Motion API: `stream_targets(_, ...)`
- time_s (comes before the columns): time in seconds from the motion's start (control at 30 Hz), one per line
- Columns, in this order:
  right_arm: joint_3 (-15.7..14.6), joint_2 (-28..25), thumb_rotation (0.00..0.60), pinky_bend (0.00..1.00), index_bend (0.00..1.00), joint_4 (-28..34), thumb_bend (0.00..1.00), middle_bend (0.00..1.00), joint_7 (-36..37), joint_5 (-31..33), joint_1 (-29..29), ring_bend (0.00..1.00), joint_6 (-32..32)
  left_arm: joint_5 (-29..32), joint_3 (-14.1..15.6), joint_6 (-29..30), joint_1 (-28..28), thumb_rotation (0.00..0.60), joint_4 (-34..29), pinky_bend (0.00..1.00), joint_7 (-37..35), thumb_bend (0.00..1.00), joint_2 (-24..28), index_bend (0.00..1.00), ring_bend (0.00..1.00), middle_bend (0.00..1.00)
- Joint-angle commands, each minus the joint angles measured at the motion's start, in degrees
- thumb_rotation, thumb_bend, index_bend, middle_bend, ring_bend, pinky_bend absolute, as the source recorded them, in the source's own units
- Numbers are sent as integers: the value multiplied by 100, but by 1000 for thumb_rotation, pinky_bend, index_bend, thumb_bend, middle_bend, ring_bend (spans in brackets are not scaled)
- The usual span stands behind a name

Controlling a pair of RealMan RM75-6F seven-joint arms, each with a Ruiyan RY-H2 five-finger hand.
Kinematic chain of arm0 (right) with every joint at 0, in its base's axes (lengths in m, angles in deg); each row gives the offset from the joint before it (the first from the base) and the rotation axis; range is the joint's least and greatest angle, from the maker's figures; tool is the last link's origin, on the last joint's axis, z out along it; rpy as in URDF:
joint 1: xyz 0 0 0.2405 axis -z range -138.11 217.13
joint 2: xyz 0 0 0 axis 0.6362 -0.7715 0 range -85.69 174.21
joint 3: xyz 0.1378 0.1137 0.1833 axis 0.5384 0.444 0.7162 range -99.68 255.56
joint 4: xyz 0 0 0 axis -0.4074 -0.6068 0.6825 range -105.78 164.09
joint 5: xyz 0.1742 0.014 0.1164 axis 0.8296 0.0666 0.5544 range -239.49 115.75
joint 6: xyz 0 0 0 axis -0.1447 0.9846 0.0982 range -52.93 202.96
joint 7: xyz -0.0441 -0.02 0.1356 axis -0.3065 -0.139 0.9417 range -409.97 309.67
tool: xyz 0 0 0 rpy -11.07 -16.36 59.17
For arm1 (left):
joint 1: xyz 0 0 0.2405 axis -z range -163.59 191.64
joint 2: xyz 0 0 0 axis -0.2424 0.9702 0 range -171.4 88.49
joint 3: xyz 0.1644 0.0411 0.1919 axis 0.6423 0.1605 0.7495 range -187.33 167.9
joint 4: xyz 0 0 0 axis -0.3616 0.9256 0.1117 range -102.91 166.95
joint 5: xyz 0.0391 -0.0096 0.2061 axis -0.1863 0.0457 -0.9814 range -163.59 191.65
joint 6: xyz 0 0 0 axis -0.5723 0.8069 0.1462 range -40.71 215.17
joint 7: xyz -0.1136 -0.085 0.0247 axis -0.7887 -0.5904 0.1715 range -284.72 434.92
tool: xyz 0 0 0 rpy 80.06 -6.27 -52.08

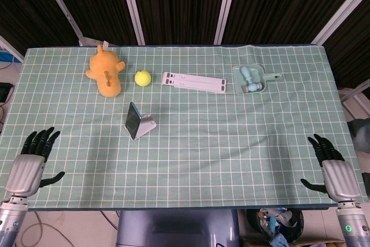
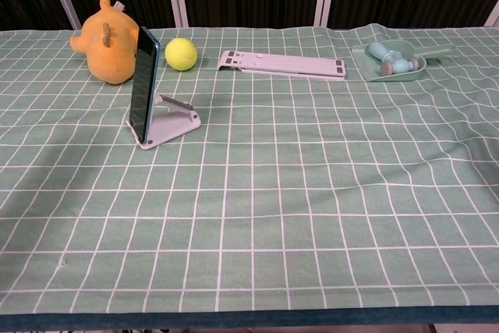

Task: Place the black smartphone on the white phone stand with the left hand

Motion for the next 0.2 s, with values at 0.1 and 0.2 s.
stream_targets(0.1, -9, 22, 600, 214, 0, -18, 106, 0, -15, -20, 27, 0, 49, 136, 109, -106, -152, 600, -8, 0, 297, 68, 194, 0, 0, 0)
stream_targets(0.2, -5, 16, 600, 214, 0, -14, 106, 0, -3, -11, 40, 0, 67, 134, 92, -168, -143, 600, -50, 0, 307, 68, 196, 0, 0, 0)
